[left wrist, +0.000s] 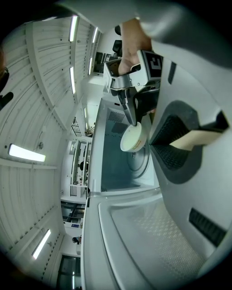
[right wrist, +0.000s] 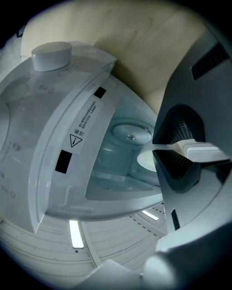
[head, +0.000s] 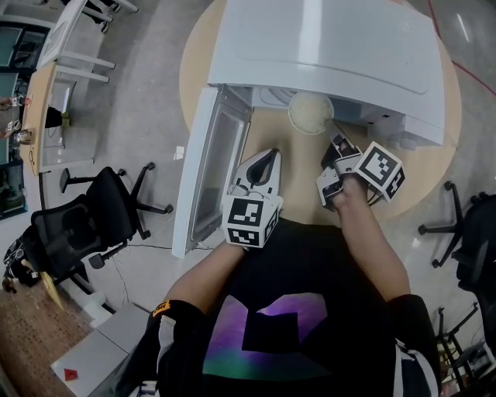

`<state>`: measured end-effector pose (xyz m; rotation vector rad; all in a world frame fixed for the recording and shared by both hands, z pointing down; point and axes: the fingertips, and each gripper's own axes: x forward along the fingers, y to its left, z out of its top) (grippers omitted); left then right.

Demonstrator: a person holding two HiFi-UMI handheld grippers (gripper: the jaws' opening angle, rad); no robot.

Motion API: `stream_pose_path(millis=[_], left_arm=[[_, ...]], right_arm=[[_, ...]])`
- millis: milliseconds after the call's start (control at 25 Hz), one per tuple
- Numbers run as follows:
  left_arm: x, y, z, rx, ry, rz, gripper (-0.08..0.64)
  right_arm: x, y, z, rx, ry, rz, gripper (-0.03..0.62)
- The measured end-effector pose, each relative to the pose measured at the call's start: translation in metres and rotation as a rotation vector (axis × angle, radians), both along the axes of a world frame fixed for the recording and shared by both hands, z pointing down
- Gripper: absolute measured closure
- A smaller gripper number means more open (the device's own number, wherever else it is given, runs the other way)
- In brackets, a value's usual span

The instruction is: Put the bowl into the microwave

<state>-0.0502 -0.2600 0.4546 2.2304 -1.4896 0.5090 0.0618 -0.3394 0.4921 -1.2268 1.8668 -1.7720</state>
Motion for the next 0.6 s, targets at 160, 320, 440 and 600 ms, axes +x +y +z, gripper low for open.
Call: stream_pose_path(millis=[160, 320, 440, 600], left_arm=[[0.0, -0.015, 0.002, -0.001, -0.009, -0.005, 0.512], [0.002, -0.031, -0.001, 0.011, -0.015, -0.008, 0.512], [0.003, -0.042, 0.0, 0.013, -0.025, -0.009, 0.512], [0.004, -0.057, 0.004, 0.005, -0.041, -0.001, 0.512]], right_arm=[[-0.002, -0.008, 0.006, -0.012, -0.006, 0.019, 0.54], [-0.001, -0.016, 0.007, -0.013, -0.008, 0.037, 0.54], [-0.001, -0.02, 0.009, -0.015, -0.012, 0.049, 0.541], [0.001, -0.026, 0.01, -0.018, -0.017, 0.075, 0.54]])
